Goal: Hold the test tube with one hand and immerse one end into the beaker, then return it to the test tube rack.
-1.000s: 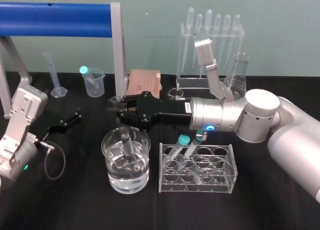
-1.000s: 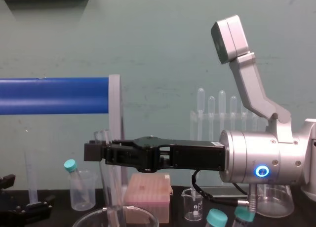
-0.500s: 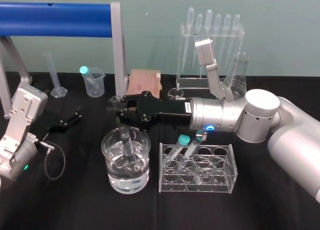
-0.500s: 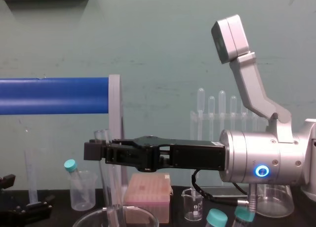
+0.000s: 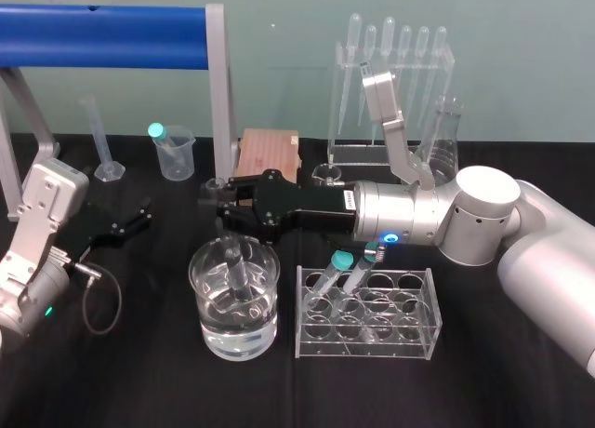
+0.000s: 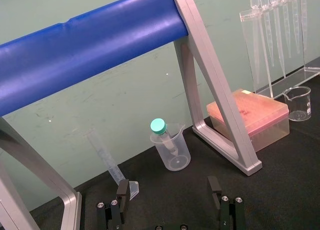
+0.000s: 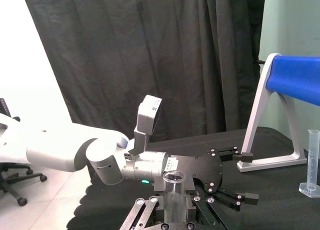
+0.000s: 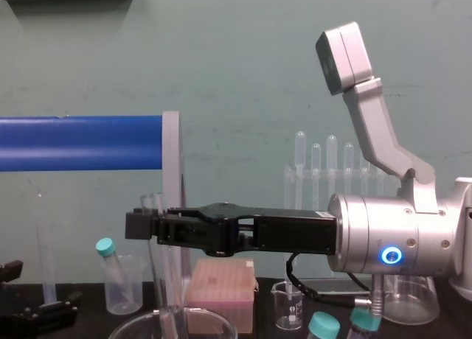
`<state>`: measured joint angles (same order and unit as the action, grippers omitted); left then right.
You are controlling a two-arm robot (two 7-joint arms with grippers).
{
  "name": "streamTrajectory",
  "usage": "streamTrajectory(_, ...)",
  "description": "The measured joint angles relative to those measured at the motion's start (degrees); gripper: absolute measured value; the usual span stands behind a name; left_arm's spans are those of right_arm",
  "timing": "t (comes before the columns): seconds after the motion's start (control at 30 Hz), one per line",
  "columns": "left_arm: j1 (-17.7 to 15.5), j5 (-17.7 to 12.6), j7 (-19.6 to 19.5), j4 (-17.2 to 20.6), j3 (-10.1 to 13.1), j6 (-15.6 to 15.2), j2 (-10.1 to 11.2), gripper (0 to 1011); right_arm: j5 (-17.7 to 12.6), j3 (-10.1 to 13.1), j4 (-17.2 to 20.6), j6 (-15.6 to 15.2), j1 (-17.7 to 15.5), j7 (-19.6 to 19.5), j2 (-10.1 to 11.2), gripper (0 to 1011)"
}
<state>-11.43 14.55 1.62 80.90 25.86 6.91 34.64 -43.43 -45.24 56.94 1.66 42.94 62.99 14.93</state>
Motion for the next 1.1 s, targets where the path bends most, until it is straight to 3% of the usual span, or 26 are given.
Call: streamTrajectory(1.1,0.0,0.0,0.0,0.0,0.0,0.0,0.0,1000,0.0,0.0,0.0,0.0,0.0,0.0,0.0,226)
